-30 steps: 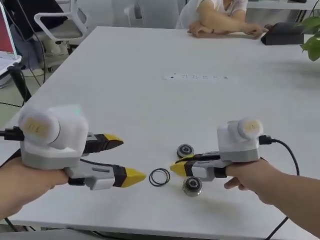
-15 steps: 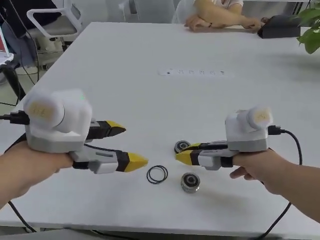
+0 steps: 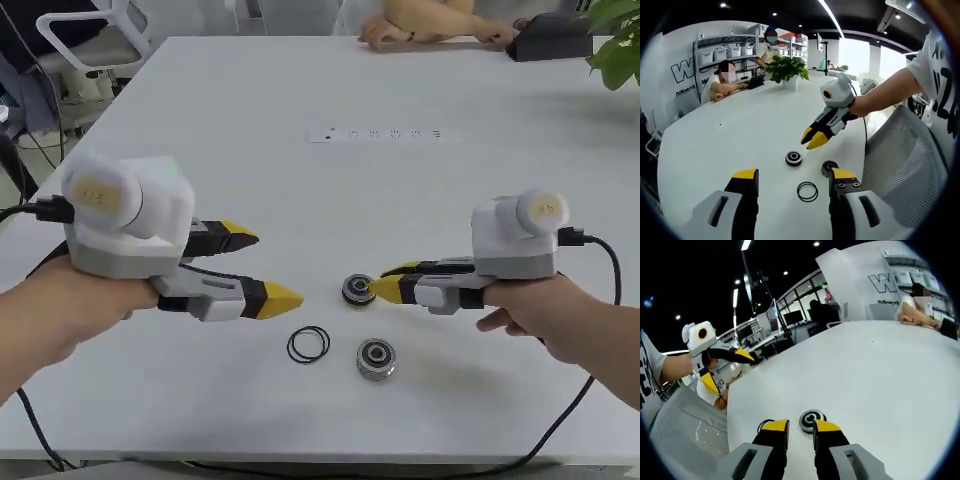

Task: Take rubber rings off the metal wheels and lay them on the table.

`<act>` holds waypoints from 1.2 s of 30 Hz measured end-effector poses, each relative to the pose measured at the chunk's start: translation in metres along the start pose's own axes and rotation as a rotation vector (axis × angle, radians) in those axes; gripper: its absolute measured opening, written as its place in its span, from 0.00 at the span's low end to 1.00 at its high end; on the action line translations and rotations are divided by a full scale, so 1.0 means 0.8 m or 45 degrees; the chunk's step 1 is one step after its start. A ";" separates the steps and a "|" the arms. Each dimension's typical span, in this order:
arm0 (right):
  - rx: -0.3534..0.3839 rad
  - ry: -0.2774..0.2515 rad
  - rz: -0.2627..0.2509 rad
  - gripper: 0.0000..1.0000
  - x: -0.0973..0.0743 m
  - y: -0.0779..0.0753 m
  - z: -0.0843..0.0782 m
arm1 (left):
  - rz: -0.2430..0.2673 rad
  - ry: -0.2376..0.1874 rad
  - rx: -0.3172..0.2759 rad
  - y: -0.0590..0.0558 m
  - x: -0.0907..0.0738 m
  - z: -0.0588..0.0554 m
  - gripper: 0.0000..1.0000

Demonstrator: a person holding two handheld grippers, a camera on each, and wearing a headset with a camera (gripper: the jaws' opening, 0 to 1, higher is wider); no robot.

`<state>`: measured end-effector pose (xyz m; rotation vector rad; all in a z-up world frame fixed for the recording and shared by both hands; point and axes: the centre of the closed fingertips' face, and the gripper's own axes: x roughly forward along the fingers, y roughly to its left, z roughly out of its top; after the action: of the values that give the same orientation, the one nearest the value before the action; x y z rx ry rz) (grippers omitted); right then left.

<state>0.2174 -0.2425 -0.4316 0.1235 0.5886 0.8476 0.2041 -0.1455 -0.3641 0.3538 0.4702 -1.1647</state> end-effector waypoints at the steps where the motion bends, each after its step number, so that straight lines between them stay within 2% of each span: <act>1: -0.001 0.000 -0.004 0.17 -0.001 -0.001 0.000 | -0.002 0.000 0.004 0.000 0.002 0.001 0.54; 9: -0.026 0.004 -0.031 0.18 -0.007 -0.014 -0.002 | -0.025 0.007 0.022 0.004 0.022 0.008 0.53; 18: -0.080 0.037 -0.035 0.20 -0.006 -0.018 -0.009 | -0.049 0.022 0.042 0.009 0.044 0.011 0.52; 36: -0.180 0.079 -0.039 0.26 0.005 -0.024 -0.020 | -0.096 0.057 0.063 0.011 0.081 0.004 0.49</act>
<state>0.2241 -0.2546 -0.4529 -0.0408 0.5854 0.8631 0.2332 -0.1956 -0.3954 0.4084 0.4981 -1.2453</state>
